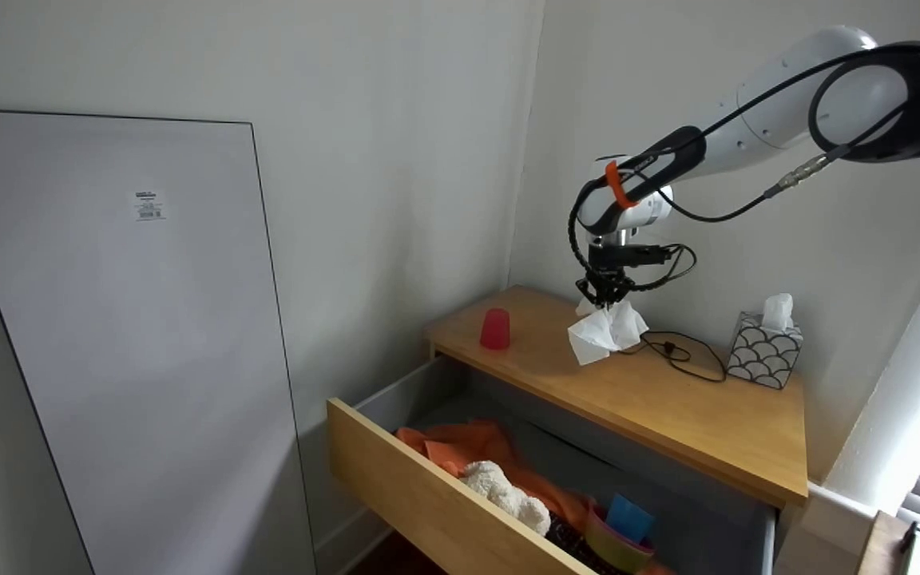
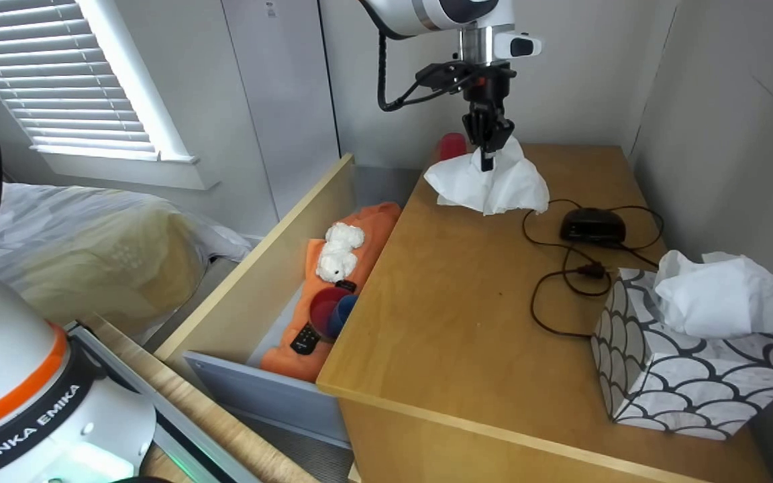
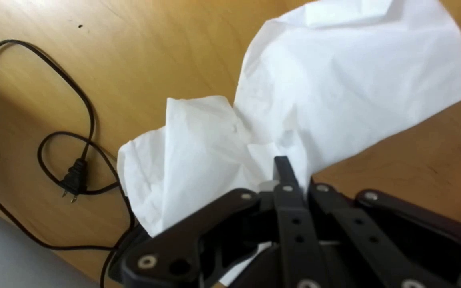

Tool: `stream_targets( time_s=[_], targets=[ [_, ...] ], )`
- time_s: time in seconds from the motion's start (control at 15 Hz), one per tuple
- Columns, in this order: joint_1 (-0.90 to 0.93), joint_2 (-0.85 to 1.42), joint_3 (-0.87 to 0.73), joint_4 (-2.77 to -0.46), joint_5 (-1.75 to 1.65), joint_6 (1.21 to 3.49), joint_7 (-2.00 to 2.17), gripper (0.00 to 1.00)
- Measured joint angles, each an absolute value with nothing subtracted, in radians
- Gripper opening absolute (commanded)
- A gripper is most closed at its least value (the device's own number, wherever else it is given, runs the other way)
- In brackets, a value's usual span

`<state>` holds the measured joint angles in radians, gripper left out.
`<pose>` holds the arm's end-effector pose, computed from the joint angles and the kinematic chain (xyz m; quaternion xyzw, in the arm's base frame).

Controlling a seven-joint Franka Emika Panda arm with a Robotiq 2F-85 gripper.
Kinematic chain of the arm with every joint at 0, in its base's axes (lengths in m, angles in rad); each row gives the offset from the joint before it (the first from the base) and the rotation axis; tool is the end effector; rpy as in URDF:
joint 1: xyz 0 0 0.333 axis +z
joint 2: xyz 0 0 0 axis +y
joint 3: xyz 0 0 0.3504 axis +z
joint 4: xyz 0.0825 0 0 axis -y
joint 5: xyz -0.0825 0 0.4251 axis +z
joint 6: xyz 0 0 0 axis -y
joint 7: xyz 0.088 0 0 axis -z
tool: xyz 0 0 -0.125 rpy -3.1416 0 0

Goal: Use the tissue to clean the wall

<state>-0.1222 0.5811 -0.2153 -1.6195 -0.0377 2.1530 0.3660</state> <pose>0.6999 -0.2280 0.2764 0.9449 -0.3183 -0.0167 0.0748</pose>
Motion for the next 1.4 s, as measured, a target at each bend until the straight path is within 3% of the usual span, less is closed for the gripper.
stream_targets(
  time_s=[0.6, 1.4],
  targets=[
    [-0.134, 0.53, -0.208, -1.624, -0.015, 2.153, 0.291, 0.99],
    [-0.183, 0.407, -0.212, -1.679, -0.032, 2.113, 0.053, 1.0]
  ],
)
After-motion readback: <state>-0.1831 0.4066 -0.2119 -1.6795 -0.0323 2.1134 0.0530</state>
